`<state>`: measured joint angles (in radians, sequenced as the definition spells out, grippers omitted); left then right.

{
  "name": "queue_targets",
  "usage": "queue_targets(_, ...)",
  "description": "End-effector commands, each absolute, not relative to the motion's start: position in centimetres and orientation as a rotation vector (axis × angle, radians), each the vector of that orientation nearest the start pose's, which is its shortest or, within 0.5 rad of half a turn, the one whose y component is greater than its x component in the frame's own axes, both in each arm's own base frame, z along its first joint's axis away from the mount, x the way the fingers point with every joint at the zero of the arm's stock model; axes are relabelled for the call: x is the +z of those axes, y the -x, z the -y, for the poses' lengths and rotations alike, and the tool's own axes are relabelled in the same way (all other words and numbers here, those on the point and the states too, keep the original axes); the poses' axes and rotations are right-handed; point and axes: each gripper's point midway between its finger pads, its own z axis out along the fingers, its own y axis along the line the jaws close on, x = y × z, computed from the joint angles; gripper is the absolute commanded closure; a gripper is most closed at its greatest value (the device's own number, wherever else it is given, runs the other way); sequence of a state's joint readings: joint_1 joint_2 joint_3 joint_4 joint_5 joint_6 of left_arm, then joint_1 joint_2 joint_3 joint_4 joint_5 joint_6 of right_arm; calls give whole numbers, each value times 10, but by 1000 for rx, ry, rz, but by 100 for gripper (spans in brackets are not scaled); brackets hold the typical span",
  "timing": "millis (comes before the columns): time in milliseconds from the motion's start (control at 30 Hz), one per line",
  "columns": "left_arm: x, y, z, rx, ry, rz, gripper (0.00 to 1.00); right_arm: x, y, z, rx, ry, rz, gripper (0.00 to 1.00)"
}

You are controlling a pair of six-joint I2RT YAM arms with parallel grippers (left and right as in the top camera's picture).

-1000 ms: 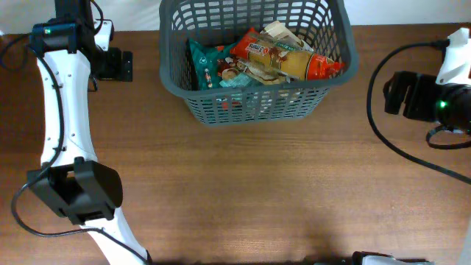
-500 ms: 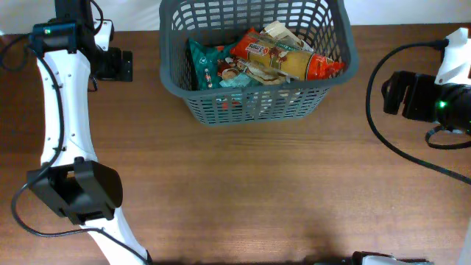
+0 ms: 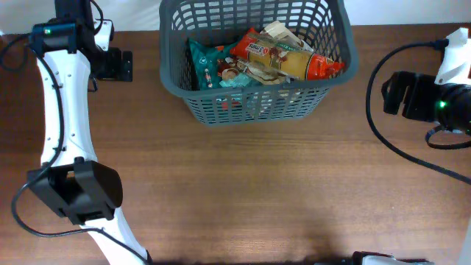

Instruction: Pack container

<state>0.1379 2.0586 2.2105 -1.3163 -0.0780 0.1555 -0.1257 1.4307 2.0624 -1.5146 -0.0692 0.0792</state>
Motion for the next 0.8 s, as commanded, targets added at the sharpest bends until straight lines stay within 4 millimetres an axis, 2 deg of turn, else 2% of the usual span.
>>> queue_targets(0,215,-469,-76,161,7,-2746,1,382,-298,33,29,-249,-2428,1)
queue_targets(133,215,-469,-76,161,7,-2746,1,391,-288,33,2,-221,-2391,1)
queue_targets(267,215,-469,-76,161,7,-2746,1,401,-282,32,-3,-205,-2279,1)
queue_targets(400,215,-469,-76,161,7,-2746,1,395,-278,32,-10,-192,-2160,1)
queue_targets(533,215,-469,-76,161,7,-2746,1,365,-265,30,-13,-182,-2071,1)
queue_targets(767,215,-469,-76,161,7,-2746,1,274,-234,23,2,-163,-1998,1)
